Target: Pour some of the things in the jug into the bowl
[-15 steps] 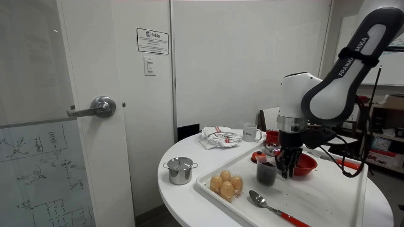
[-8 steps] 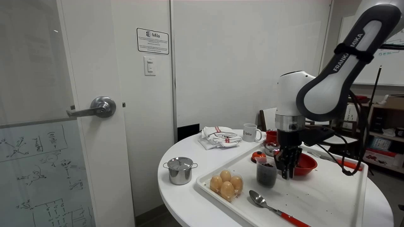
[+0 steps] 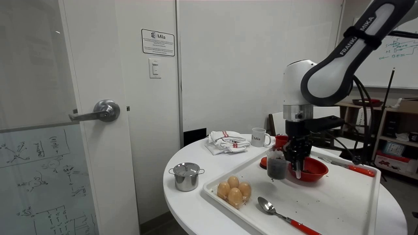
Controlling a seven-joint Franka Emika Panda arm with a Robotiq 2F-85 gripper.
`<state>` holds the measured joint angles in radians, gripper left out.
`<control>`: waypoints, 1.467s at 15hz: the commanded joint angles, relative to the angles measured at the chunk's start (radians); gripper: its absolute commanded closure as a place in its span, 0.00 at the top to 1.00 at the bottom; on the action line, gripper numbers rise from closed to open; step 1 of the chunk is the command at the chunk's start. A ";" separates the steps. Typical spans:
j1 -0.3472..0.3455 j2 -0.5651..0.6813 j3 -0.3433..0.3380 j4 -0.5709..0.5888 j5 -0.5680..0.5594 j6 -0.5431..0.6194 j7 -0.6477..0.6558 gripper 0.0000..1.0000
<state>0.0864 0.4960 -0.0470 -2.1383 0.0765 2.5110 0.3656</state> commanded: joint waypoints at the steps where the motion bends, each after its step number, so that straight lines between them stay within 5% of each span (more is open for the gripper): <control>1: 0.031 -0.033 -0.051 0.023 -0.008 -0.098 0.139 0.11; 7: 0.062 -0.033 -0.098 0.080 -0.013 -0.210 0.455 0.10; 13: 0.068 -0.055 -0.101 0.085 -0.002 -0.170 0.781 0.10; 14: 0.024 -0.069 -0.052 0.077 0.021 -0.185 0.656 0.10; 15: 0.038 -0.035 -0.068 0.091 -0.011 -0.175 0.702 0.26; 17: 0.031 -0.044 -0.057 0.090 -0.006 -0.176 0.692 0.26; 18: 0.030 -0.047 -0.055 0.089 -0.006 -0.176 0.692 0.10; 22: 0.055 -0.029 -0.086 0.088 0.011 -0.117 0.948 0.10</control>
<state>0.1295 0.4586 -0.1189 -2.0519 0.0748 2.3580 1.1815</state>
